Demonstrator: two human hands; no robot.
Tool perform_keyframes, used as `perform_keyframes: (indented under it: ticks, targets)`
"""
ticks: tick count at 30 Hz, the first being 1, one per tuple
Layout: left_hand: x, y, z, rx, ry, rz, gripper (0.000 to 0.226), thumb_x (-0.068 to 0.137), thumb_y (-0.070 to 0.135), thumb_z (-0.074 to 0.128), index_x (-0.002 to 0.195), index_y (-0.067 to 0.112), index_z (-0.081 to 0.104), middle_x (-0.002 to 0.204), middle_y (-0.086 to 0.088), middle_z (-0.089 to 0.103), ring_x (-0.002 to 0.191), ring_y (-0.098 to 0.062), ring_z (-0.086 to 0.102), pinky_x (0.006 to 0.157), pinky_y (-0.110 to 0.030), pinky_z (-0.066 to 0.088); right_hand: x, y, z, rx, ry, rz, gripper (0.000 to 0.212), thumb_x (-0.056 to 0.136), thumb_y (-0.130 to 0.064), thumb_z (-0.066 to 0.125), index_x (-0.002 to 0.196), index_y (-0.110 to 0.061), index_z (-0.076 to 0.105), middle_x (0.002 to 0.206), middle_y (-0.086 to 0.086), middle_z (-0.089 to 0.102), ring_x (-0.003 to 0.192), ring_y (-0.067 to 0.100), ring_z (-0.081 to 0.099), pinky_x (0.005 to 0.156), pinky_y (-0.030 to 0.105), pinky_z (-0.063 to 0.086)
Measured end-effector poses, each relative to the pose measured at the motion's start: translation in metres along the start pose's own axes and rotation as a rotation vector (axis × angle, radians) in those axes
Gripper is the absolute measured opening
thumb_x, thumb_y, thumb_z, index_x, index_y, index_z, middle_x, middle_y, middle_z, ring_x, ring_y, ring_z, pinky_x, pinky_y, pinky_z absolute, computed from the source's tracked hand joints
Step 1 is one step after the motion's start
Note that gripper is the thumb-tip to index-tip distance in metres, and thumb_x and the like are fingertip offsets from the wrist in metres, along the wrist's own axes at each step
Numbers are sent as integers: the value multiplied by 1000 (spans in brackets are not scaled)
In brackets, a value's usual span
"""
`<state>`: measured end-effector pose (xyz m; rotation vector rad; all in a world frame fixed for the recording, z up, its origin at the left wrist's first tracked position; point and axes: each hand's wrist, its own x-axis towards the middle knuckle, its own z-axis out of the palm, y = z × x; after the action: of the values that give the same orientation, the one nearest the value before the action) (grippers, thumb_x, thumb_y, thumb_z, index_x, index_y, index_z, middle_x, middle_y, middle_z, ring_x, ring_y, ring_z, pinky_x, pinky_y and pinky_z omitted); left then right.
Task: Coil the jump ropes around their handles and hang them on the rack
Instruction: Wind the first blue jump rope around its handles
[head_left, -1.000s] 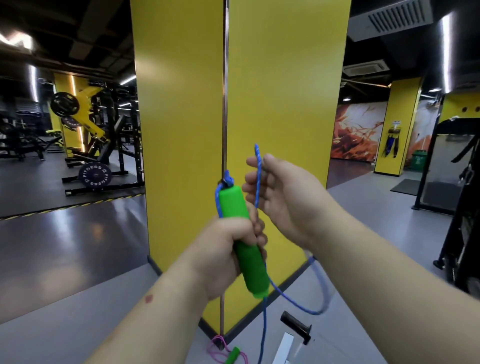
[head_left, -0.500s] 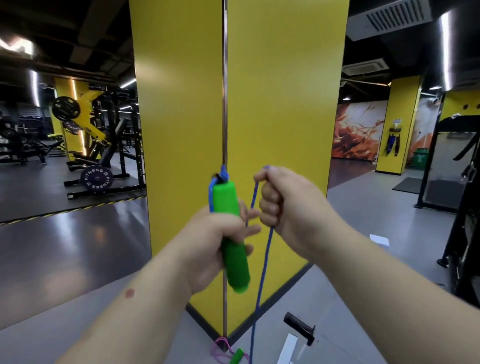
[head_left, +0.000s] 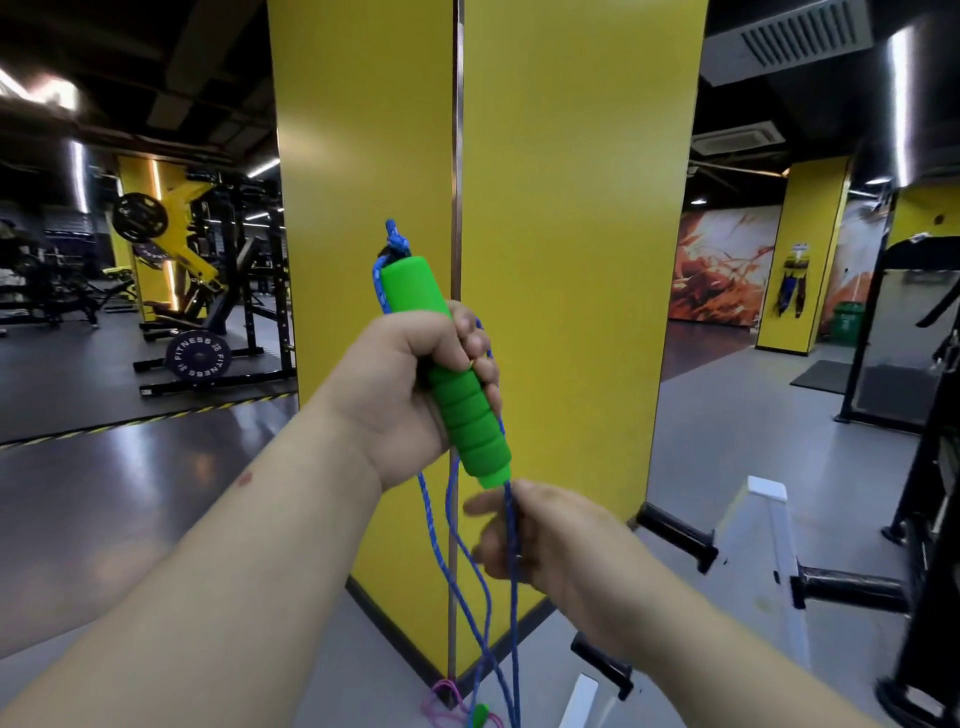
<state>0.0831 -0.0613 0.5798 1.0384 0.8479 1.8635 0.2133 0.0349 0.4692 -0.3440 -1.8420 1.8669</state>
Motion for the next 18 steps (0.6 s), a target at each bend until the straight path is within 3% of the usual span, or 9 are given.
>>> perform_keyframes:
  ticks: [2, 4, 6, 8, 11, 13, 15, 18]
  targets:
    - [0, 0, -4, 88, 46, 26, 21, 57, 0, 45, 67, 17, 51, 83, -6, 62, 73, -24, 65, 65, -32, 48, 3, -1, -3, -36, 90, -55, 35, 101, -34, 44, 85, -14, 68, 61, 1, 46, 59, 19, 42, 59, 32, 39]
    - [-6, -12, -10, 169, 85, 12, 22, 56, -1, 46, 67, 17, 54, 102, -11, 72, 96, -29, 74, 67, -34, 48, 9, -19, -8, 63, 167, -107, 32, 105, -27, 40, 83, -13, 59, 59, -1, 33, 56, 17, 27, 53, 30, 24]
    - [-16, -34, -15, 213, 80, -30, 24, 55, -1, 48, 65, 19, 57, 119, -16, 72, 111, -33, 72, 70, -37, 48, 17, -47, -9, 158, 179, -158, 30, 107, -26, 38, 86, -14, 55, 60, -2, 30, 54, 14, 25, 51, 29, 20]
    - [-28, -57, -14, 235, -11, -78, 25, 54, -2, 49, 65, 19, 57, 120, -17, 71, 116, -36, 70, 71, -38, 47, 27, -74, -5, 228, 138, -183, 28, 107, -28, 38, 92, -13, 56, 61, -2, 33, 52, 12, 28, 49, 27, 22]
    - [-37, -77, -8, 242, -107, -125, 25, 55, -3, 47, 66, 18, 56, 96, -12, 69, 95, -31, 72, 67, -35, 47, 35, -105, 5, 257, 26, -170, 28, 106, -25, 36, 104, -9, 60, 65, -2, 39, 56, 12, 32, 52, 26, 25]
    - [-34, -75, -3, 210, -65, -93, 24, 55, -3, 47, 66, 17, 55, 82, -9, 57, 74, -24, 59, 64, -33, 46, 36, -111, 6, 226, 3, -174, 32, 105, -22, 37, 112, -6, 64, 69, -1, 47, 61, 14, 42, 58, 27, 33]
    - [-27, -63, 0, 161, -25, -46, 24, 54, -3, 46, 67, 17, 52, 75, -5, 49, 66, -21, 49, 63, -33, 46, 33, -103, 5, 201, 30, -182, 34, 104, -21, 40, 117, -2, 65, 76, 4, 56, 68, 17, 53, 66, 29, 43]
    - [-17, -36, 4, 98, -22, -2, 24, 55, -4, 44, 68, 16, 51, 72, -3, 47, 63, -19, 48, 63, -33, 45, 21, -72, 1, 207, 17, -171, 30, 102, -18, 41, 110, -3, 66, 84, 7, 60, 72, 18, 58, 69, 30, 47]
